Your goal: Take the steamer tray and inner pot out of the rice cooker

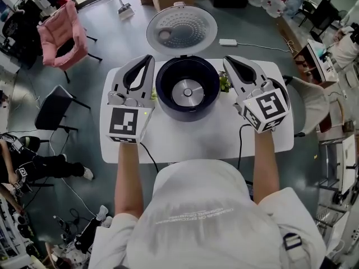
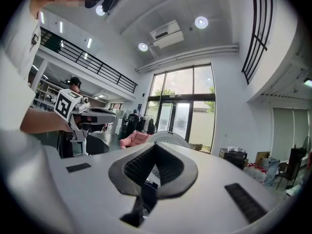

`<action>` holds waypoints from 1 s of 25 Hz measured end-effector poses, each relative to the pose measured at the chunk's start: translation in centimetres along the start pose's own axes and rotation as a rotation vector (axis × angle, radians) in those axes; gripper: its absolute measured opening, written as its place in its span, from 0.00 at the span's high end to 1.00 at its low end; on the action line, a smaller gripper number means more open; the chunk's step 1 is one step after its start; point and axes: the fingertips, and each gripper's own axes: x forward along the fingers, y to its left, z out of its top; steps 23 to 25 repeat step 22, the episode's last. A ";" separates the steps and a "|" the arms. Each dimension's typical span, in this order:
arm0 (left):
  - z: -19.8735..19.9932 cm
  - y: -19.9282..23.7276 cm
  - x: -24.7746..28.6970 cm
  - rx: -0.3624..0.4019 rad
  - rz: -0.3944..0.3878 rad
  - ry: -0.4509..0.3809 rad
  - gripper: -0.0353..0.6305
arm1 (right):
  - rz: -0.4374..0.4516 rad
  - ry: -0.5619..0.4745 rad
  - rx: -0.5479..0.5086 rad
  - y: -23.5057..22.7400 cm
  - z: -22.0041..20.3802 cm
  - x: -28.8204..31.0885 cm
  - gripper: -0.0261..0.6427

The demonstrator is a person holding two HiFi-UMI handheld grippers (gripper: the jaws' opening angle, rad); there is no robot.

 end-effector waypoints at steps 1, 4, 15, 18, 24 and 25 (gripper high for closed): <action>-0.1 0.0 0.1 -0.001 -0.002 0.001 0.92 | -0.002 0.001 0.002 0.0 -0.1 0.1 0.92; -0.5 -0.1 0.2 -0.004 -0.007 0.008 0.93 | -0.005 0.001 0.008 -0.2 -0.4 0.2 0.92; -1.6 -0.7 0.6 -0.016 -0.013 0.032 0.93 | -0.003 0.017 0.008 -0.6 -1.4 0.1 0.92; -1.9 -0.5 0.7 -0.018 -0.016 0.039 0.92 | -0.002 0.024 0.013 -0.6 -1.6 0.3 0.92; -2.1 -0.5 1.0 -0.019 -0.020 0.046 0.93 | -0.004 0.033 0.025 -1.0 -2.1 0.3 0.92; -2.1 -0.5 1.0 -0.019 -0.020 0.046 0.93 | -0.004 0.033 0.025 -1.0 -2.1 0.3 0.92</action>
